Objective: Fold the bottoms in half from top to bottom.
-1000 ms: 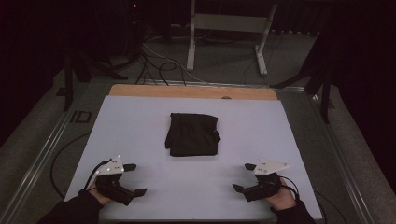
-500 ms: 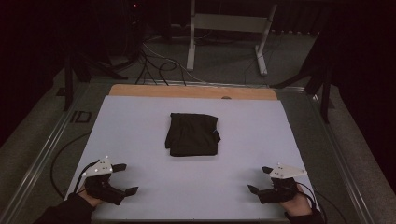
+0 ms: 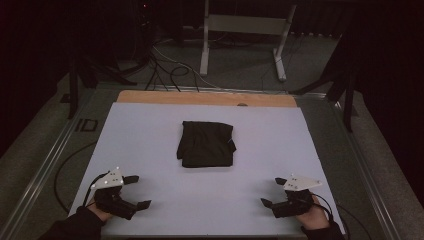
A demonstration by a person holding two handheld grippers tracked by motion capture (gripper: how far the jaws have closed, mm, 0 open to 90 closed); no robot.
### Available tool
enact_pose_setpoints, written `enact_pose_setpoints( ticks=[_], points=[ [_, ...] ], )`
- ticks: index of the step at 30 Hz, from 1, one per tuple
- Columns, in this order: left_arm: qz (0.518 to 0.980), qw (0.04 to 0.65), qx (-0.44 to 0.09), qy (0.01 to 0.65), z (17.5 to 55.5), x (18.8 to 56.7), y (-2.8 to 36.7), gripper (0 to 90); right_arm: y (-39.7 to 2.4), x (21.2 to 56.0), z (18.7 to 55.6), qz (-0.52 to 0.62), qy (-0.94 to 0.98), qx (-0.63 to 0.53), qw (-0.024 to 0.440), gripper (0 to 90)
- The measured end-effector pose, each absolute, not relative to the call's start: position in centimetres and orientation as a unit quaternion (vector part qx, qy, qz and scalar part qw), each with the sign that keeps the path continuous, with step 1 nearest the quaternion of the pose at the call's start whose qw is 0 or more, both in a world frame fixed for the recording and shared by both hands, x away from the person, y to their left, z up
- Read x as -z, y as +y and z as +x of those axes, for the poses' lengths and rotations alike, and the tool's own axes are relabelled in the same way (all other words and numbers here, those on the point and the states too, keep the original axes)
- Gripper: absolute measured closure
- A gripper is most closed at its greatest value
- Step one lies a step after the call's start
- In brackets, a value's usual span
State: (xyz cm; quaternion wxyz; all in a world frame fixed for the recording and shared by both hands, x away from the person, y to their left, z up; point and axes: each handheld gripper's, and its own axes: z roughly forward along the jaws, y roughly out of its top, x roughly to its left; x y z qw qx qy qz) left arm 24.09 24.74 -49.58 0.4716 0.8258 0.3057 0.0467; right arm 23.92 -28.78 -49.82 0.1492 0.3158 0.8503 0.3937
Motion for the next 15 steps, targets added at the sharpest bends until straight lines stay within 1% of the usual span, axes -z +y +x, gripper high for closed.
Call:
enact_pose_setpoints(
  ticks=[15],
  points=[
    [0.818, 0.479, -0.046, 0.314, 24.09, 49.53, 24.72, 0.0, -28.95, 49.93, 23.89, 0.326, 0.849, -0.386, 0.153, 11.1]
  ],
)
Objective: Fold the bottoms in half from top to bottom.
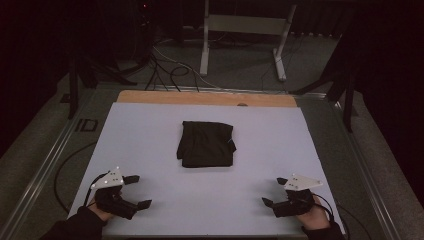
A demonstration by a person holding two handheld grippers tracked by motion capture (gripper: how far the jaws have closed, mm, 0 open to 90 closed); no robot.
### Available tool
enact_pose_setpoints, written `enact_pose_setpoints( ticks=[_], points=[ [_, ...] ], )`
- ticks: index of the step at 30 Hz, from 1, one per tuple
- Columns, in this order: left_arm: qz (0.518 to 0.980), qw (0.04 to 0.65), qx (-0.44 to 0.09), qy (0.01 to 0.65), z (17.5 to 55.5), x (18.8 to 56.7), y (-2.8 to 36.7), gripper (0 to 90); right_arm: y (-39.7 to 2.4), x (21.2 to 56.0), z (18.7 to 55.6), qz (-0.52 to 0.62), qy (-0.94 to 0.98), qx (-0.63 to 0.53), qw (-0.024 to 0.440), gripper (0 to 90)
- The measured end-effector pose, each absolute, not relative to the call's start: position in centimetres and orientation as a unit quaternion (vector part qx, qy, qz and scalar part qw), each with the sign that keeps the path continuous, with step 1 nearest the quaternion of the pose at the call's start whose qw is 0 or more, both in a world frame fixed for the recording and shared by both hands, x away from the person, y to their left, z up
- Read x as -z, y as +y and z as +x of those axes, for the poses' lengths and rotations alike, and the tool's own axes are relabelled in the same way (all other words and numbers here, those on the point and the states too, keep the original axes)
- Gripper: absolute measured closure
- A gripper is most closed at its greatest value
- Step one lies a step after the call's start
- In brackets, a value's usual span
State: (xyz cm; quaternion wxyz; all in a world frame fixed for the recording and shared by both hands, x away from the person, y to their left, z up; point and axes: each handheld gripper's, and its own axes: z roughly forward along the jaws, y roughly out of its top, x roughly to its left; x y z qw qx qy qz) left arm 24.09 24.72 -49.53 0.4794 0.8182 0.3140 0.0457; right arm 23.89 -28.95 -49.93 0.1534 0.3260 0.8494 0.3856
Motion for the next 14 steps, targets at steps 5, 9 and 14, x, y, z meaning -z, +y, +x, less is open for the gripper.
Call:
enact_pose_setpoints(
  ticks=[5, 9, 14],
  points=[
    [0.816, 0.483, -0.047, 0.314, 24.08, 49.47, 24.75, 0.0, -28.99, 49.90, 23.84, 0.323, 0.849, -0.387, 0.158, 11.1],
    [0.815, 0.486, -0.046, 0.312, 24.06, 49.47, 24.74, 0.0, -28.93, 49.85, 23.77, 0.323, 0.848, -0.388, 0.157, 11.1],
    [0.815, 0.486, -0.046, 0.312, 24.07, 49.48, 24.75, 0.0, -28.90, 49.84, 23.75, 0.325, 0.847, -0.392, 0.156, 11.2]
  ],
)
